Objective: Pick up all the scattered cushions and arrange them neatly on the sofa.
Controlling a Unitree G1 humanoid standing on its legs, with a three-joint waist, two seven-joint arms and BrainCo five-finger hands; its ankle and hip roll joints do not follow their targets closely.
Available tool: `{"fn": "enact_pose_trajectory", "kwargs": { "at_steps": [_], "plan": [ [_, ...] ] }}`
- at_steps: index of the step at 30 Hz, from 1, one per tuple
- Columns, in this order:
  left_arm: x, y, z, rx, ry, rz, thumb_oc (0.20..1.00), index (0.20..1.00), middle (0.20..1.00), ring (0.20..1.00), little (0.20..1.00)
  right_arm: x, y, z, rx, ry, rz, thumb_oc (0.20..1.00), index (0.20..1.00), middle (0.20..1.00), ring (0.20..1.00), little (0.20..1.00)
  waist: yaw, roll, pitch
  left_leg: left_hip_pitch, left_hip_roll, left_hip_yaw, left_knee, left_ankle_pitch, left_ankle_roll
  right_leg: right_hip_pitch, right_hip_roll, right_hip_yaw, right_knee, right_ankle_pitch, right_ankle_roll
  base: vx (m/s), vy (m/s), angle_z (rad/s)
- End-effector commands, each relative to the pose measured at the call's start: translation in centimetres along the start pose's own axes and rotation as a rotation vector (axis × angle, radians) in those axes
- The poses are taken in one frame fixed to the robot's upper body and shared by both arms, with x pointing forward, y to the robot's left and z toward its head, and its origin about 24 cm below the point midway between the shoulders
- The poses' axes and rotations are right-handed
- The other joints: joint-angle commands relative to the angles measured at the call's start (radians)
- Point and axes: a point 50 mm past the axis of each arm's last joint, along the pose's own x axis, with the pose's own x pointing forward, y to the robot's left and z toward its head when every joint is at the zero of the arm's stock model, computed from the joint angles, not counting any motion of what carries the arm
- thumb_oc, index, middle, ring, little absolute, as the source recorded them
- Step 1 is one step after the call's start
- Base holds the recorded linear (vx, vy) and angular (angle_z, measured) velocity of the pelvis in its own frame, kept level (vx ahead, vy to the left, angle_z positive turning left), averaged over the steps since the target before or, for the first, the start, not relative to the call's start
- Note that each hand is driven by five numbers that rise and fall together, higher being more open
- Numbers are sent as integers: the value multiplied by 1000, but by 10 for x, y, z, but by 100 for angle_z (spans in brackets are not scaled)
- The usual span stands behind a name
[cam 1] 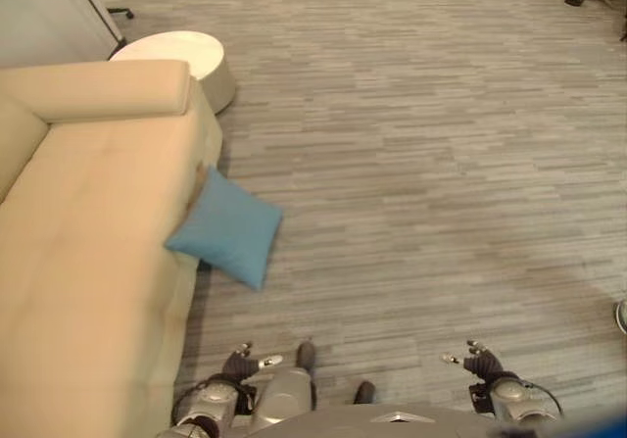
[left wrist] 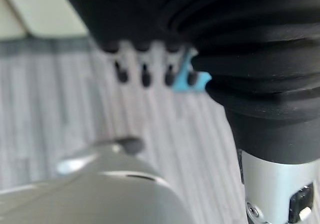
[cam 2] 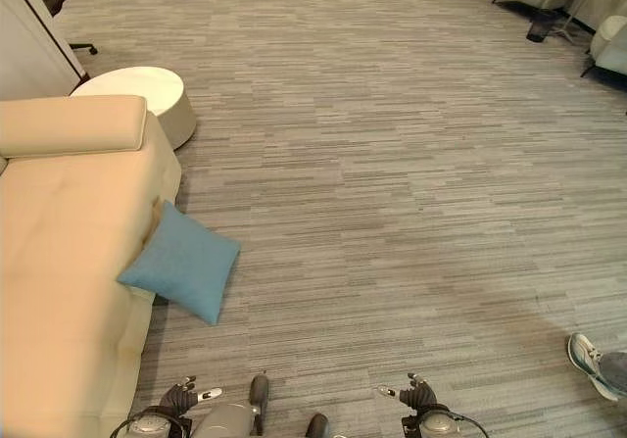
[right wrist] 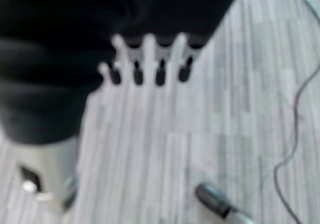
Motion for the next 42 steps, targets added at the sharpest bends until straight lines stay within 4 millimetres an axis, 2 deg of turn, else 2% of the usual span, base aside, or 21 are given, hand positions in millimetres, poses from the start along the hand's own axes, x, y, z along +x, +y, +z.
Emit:
{"fn": "enact_pose_trajectory", "kwargs": {
  "at_steps": [1, 2, 3, 4, 8, 10, 11, 12, 13, 15, 23, 26, 27, 28, 29, 31, 32, 33, 34, 36, 42],
  "plan": [
    [0, -6, 1, -8, -9, -11, 1000, 1000, 1000, 1000, 1000, -1, -10, 2, -3, -43, -17, 1000, 1000, 1000, 1000, 1000, 27, 14, -60, 32, -41, -24, 115, -7, 68, 14, -48, 40, 139, -27, 157, 977, 213, -21],
    [0, -5, 3, -26, -26, -13, 1000, 1000, 1000, 1000, 1000, -2, -6, 2, -5, -47, 3, 1000, 1000, 1000, 1000, 1000, 41, 1, -63, 66, -65, -44, 149, -63, 105, -2, -110, 38, 287, -9, 192, 1134, 374, -8],
    [3, -4, 20, -19, -84, -17, 1000, 1000, 1000, 1000, 1000, 0, -6, 13, 3, -89, 1, 1000, 1000, 1000, 1000, 1000, 20, 20, -41, 149, -88, -118, 149, -115, 155, -142, -149, 98, 588, 144, 207, 862, 312, 2],
    [3, -4, 20, -19, -84, -17, 1000, 1000, 1000, 1000, 1000, 0, -6, 13, 3, -90, 1, 1000, 1000, 1000, 1000, 1000, 19, 19, -39, 151, -89, -118, 150, -116, 155, -142, -151, 98, 591, 141, 208, 561, 189, 36],
    [4, -3, 23, 0, -89, -16, 1000, 1000, 1000, 1000, 1000, 0, -7, 16, 7, -101, 2, 1000, 1000, 1000, 1000, 1000, 2, 33, -35, 211, -77, -170, 125, -141, 143, -229, -150, 84, 475, 88, 178, 223, -36, 69],
    [3, -3, 22, 6, -84, -18, 1000, 1000, 1000, 1000, 1000, 0, -8, 17, 7, -105, -1, 1000, 1000, 1000, 1000, 1000, -5, 31, -32, 223, -79, -181, 125, -146, 139, -235, -148, 93, 425, 90, 178, 206, -75, 40],
    [3, -3, 19, 12, -73, -17, 1000, 1000, 1000, 1000, 1000, 1, -7, 18, 10, -109, 2, 1000, 1000, 1000, 1000, 1000, -20, 20, -28, 245, -89, -208, 124, -159, 131, -255, -128, 143, 304, 116, 189, 373, -140, 73],
    [3, -3, 18, 27, -66, -15, 1000, 1000, 1000, 1000, 1000, 1, -6, 20, 12, -109, 6, 1000, 1000, 1000, 1000, 1000, -44, 12, -29, 265, -102, -255, 119, -170, 124, -289, -93, 252, 196, 157, 199, 375, -139, 80],
    [3, -3, 18, 26, -66, -16, 1000, 1000, 1000, 1000, 1000, 1, -6, 20, 12, -109, 6, 1000, 1000, 1000, 1000, 1000, -45, 14, -27, 268, -101, -256, 119, -172, 124, -286, -92, 251, 194, 157, 198, 301, -104, 117],
    [4, -1, 17, 28, -53, -10, 1000, 1000, 1000, 1000, 1000, 2, -5, 20, 6, -105, 10, 1000, 1000, 1000, 1000, 1000, -62, 8, -32, 287, -109, -322, 125, -186, 112, -302, -70, 326, 180, 179, 205, 267, -110, 156],
    [3, -1, 10, 34, -17, -10, 1000, 1000, 1000, 1000, 1000, -2, -11, 2, 53, -54, -20, 1000, 1000, 1000, 1000, 1000, -39, -25, -83, 241, -51, -383, 133, -162, 54, -177, -87, 144, 107, 130, 169, 123, -162, 93],
    [3, 0, 10, 38, -15, -11, 1000, 1000, 1000, 1000, 1000, -2, -12, 3, 58, -60, -21, 1000, 1000, 1000, 1000, 1000, -40, -33, -83, 218, -36, -360, 136, -157, 44, -156, -85, 106, 88, 118, 163, -6, -78, 73],
    [3, -2, 9, 50, -8, -21, 1000, 1000, 1000, 1000, 1000, -2, -13, 2, 58, -57, -23, 1000, 1000, 1000, 1000, 1000, -42, -35, -77, 204, -20, -301, 141, -154, 39, -137, -88, 73, 75, 112, 161, -17, -24, 96],
    [3, -2, 9, 50, -8, -21, 1000, 1000, 1000, 1000, 1000, -2, -13, 2, 58, -57, -23, 1000, 1000, 1000, 1000, 1000, -45, -36, -79, 200, -22, -303, 141, -152, 40, -140, -90, 71, 75, 113, 162, -71, -8, 86],
    [3, -5, 10, 69, -13, -31, 1000, 1000, 1000, 1000, 1000, -2, -14, 4, 52, -65, -27, 1000, 1000, 1000, 1000, 1000, -57, -40, -69, 174, 6, -185, 157, -144, 40, -128, -100, 35, 63, 113, 162, -58, 19, 75],
    [3, -6, 10, 73, -13, -35, 1000, 1000, 1000, 1000, 1000, -1, -14, 5, 53, -65, -29, 1000, 1000, 1000, 1000, 1000, -66, -44, -70, 164, 11, -146, 170, -146, 40, -130, -108, 18, 61, 114, 163, -53, 48, 90],
    [4, -7, 14, 84, -20, -38, 1000, 1000, 1000, 1000, 1000, -1, -15, 8, 61, -77, -32, 1000, 1000, 1000, 1000, 1000, -89, -47, -68, 171, 63, -3, 175, -141, 39, -126, -122, -24, 62, 116, 164, -60, 107, 115],
    [5, -7, 16, 85, -29, -41, 1000, 1000, 1000, 1000, 1000, -1, -15, 8, 70, -80, -34, 1000, 1000, 1000, 1000, 1000, -107, -46, -71, 183, 90, 75, 179, -142, 35, -129, -134, -49, 65, 118, 165, 2, 144, 119],
    [5, -9, 17, 91, -30, -49, 1000, 1000, 1000, 1000, 1000, -2, -16, 7, 74, -76, -37, 1000, 1000, 1000, 1000, 1000, -115, -37, -73, 198, 108, 108, 197, -169, 25, -115, -134, -61, 68, 103, 173, 22, 161, 100],
    [4, -11, 13, 96, -19, -60, 1000, 1000, 1000, 1000, 1000, -2, -15, 4, 77, -59, -36, 1000, 1000, 1000, 1000, 1000, -116, -17, -85, 217, 96, 106, 140, -162, 18, -107, -147, -94, 86, 98, 184, 65, 297, 114],
    [3, -6, 8, 120, -5, -59, 1000, 1000, 1000, 1000, 1000, 0, -9, 10, 64, -64, -17, 1000, 1000, 1000, 1000, 1000, -88, -4, -85, 240, 33, 58, 105, -187, 63, -109, -208, -87, 151, 109, 212, 25, 249, 24]
  ]
}}
